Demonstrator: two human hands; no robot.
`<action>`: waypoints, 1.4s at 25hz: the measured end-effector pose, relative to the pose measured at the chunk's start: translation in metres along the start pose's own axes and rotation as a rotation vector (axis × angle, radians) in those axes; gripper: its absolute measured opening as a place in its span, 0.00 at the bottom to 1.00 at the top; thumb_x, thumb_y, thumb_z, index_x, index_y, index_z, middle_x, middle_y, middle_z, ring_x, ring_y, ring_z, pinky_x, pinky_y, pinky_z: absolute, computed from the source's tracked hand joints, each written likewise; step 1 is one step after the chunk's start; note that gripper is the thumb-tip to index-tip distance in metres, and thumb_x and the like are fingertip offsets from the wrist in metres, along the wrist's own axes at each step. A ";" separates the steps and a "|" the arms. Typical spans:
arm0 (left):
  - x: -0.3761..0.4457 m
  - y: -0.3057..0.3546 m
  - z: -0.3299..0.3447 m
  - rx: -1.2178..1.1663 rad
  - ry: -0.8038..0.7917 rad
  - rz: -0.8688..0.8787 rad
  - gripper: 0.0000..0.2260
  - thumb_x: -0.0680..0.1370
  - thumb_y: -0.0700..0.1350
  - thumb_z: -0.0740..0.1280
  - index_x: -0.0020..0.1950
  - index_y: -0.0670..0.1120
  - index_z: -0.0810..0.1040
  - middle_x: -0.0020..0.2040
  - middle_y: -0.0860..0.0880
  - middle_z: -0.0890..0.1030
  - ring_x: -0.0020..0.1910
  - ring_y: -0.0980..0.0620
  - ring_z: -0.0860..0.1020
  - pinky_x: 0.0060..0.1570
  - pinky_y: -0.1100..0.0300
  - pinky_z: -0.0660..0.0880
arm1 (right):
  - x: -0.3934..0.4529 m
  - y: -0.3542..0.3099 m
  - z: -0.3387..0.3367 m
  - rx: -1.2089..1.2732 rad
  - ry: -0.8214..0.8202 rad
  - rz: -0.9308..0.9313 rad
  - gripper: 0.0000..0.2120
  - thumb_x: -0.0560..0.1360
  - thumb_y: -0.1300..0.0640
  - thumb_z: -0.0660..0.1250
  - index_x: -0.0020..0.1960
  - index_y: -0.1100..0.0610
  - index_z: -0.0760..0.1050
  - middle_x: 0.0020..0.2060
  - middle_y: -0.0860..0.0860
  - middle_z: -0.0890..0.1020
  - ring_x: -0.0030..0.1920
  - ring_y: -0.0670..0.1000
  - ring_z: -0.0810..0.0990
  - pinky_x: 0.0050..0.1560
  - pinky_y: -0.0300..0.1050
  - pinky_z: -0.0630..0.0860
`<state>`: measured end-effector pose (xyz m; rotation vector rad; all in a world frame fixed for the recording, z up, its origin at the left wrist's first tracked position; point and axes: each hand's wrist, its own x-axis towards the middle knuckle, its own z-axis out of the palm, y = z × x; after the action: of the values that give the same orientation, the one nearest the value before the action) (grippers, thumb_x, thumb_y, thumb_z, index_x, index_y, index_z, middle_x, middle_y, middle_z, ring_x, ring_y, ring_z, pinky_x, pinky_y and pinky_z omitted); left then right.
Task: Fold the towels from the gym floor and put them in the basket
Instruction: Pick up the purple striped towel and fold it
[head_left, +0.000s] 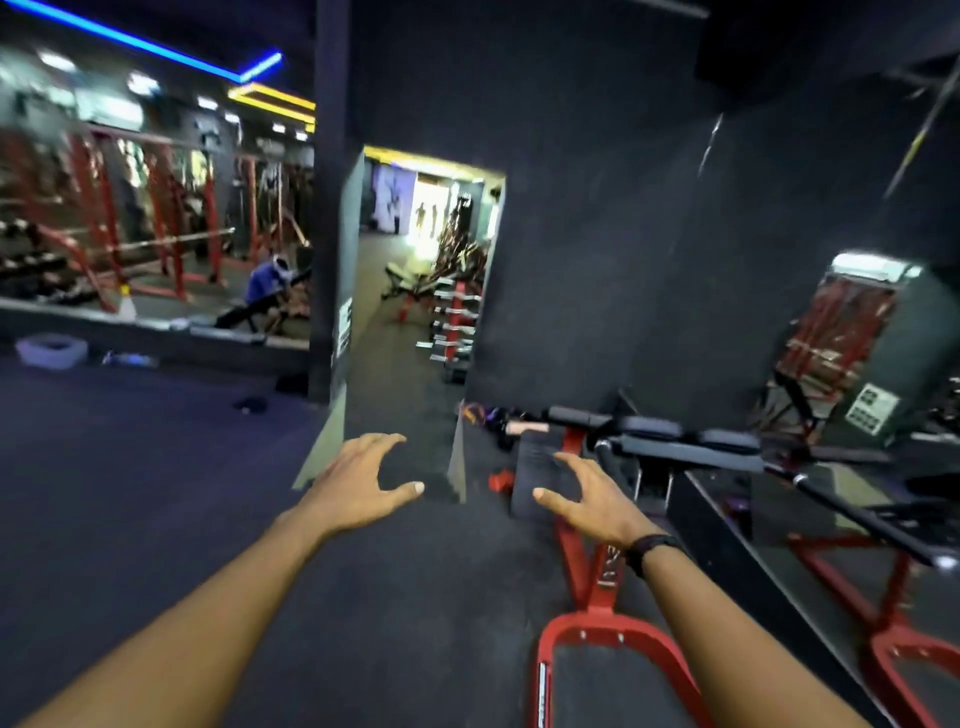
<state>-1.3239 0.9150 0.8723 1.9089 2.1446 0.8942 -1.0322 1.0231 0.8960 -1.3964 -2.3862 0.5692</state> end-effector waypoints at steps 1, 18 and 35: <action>0.008 0.016 -0.013 -0.008 0.020 0.019 0.32 0.73 0.63 0.66 0.74 0.53 0.63 0.74 0.53 0.65 0.73 0.51 0.60 0.69 0.52 0.63 | -0.007 -0.003 -0.024 -0.022 0.034 0.000 0.52 0.61 0.22 0.60 0.74 0.54 0.61 0.71 0.52 0.66 0.71 0.50 0.66 0.72 0.46 0.62; 0.008 0.280 -0.038 -0.146 -0.333 0.728 0.34 0.70 0.65 0.68 0.72 0.53 0.66 0.69 0.49 0.71 0.68 0.47 0.69 0.65 0.49 0.69 | -0.315 -0.029 -0.182 -0.265 0.485 0.684 0.37 0.72 0.34 0.64 0.73 0.55 0.62 0.67 0.57 0.71 0.67 0.56 0.70 0.67 0.52 0.68; -0.447 0.558 -0.009 -0.450 -0.826 1.469 0.34 0.68 0.64 0.71 0.69 0.52 0.69 0.66 0.47 0.74 0.65 0.47 0.73 0.65 0.51 0.69 | -0.873 -0.199 -0.129 -0.319 0.788 1.566 0.38 0.72 0.33 0.63 0.73 0.53 0.60 0.69 0.56 0.69 0.68 0.56 0.69 0.68 0.53 0.67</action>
<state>-0.7631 0.5035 1.0376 2.6357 -0.0931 0.3976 -0.7101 0.1905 1.0433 -2.7312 -0.4627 -0.1428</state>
